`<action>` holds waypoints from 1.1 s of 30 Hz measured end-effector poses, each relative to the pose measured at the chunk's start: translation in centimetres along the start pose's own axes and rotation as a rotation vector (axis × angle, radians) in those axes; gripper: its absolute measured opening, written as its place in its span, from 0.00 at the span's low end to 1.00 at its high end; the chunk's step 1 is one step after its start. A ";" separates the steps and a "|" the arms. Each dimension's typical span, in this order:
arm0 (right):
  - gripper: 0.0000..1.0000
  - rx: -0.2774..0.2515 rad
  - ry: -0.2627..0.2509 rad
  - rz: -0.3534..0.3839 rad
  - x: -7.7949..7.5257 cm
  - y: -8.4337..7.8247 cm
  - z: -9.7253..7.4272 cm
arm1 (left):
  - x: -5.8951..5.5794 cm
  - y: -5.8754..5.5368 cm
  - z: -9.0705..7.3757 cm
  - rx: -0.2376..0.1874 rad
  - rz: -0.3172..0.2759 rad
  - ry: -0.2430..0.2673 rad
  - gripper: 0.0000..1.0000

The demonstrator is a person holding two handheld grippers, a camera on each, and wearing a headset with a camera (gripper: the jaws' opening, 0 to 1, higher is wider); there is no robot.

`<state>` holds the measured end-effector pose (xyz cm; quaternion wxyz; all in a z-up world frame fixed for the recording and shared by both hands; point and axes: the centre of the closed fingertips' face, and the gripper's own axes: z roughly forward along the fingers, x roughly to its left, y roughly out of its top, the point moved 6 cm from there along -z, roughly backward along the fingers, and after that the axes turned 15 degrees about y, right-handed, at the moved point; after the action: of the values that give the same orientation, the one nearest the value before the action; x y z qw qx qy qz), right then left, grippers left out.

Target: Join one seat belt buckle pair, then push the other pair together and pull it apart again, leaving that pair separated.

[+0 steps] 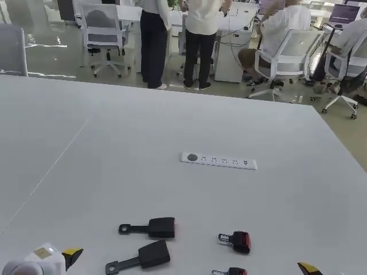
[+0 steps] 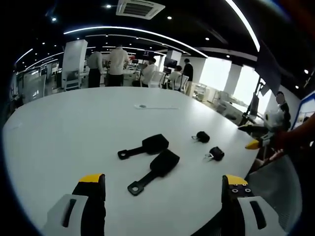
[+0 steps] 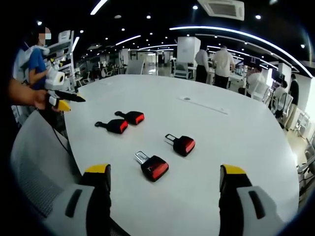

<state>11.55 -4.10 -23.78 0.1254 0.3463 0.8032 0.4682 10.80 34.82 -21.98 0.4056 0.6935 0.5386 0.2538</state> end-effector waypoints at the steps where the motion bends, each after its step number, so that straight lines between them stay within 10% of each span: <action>1: 0.94 0.000 0.000 -0.001 0.0 0.0 0.0 | 0.0 0.0 0.0 0.000 -0.002 0.000 1.00; 33: 0.94 0.009 0.014 -0.004 0.0 -0.1 0.3 | -0.3 0.0 -0.1 0.013 0.017 -0.008 1.00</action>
<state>11.67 -3.89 -24.01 0.1191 0.3421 0.8069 0.4666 10.59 34.53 -21.90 0.4011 0.7017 0.5327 0.2507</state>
